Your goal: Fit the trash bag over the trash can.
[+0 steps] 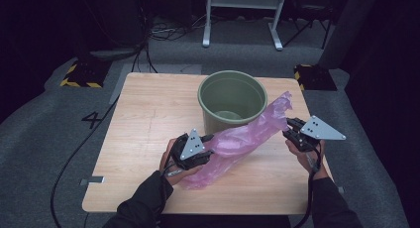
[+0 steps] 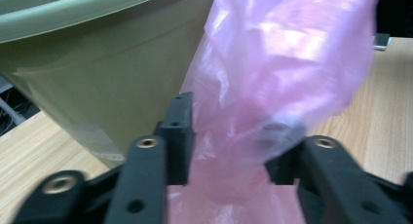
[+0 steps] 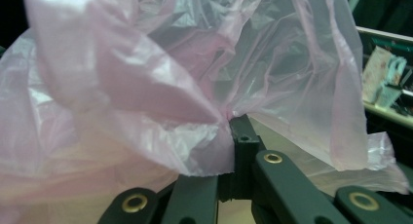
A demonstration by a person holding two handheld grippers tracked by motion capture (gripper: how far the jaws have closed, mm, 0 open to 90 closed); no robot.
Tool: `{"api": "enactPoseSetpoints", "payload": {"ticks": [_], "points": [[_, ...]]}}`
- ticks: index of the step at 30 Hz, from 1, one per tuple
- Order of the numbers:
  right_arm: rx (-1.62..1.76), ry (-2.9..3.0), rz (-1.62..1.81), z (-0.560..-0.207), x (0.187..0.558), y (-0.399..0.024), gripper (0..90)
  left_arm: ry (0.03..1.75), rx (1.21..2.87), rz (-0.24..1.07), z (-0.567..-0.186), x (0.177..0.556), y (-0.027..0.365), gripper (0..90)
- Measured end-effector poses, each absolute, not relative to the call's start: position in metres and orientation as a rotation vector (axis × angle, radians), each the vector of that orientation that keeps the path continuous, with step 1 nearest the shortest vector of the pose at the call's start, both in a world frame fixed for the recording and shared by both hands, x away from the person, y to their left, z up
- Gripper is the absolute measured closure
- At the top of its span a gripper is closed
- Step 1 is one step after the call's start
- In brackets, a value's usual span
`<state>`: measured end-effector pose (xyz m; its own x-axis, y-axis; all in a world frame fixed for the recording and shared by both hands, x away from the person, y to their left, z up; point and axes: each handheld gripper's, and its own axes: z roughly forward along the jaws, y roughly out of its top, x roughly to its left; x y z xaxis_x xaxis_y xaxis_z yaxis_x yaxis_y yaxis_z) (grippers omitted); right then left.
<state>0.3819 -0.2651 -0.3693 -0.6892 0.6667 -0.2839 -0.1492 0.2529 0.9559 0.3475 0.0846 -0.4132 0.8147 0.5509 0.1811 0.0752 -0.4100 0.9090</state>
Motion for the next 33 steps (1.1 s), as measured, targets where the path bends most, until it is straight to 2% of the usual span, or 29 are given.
{"api": "enactPoseSetpoints", "payload": {"ticks": [4, 9, 10, 11, 12, 13, 14, 18, 28, 33], "points": [[0.421, 1.834, 1.542, -0.358, 0.373, -0.259, 90.0, 0.454, 1.969, 0.538, -0.413, 0.348, 0.079, 49.0], [0.334, 1.848, 1.563, -0.342, 0.369, -0.246, 90.0, 0.441, 2.007, 0.497, -0.416, 0.352, 0.076, 47.1], [0.312, 1.856, 1.562, -0.337, 0.370, -0.242, 90.0, 0.434, 2.008, 0.499, -0.417, 0.352, 0.075, 50.5], [0.287, 1.866, 1.568, -0.331, 0.371, -0.235, 90.0, 0.420, 2.021, 0.497, -0.418, 0.352, 0.075, 60.2], [0.287, 1.866, 1.568, -0.331, 0.371, -0.235, 90.0, 0.420, 2.021, 0.497, -0.418, 0.352, 0.075, 64.6], [0.276, 1.873, 1.566, -0.329, 0.372, -0.233, 90.0, 0.406, 2.020, 0.497, -0.419, 0.352, 0.074, 64.6], [0.260, 1.884, 1.552, -0.325, 0.375, -0.227, 90.0, 0.403, 2.015, 0.500, -0.419, 0.352, 0.074, 73.6], [0.229, 1.912, 1.545, -0.315, 0.383, -0.217, 90.0, 0.403, 1.997, 0.500, -0.421, 0.352, 0.077, 86.3], [0.259, 2.071, 1.479, -0.308, 0.424, -0.192, 90.0, 0.387, 1.965, 0.522, -0.416, 0.350, 0.086, 88.9], [0.327, 2.184, 1.398, -0.316, 0.451, -0.186, 90.0, 0.395, 1.938, 0.538, -0.411, 0.348, 0.094, 89.0]]}}
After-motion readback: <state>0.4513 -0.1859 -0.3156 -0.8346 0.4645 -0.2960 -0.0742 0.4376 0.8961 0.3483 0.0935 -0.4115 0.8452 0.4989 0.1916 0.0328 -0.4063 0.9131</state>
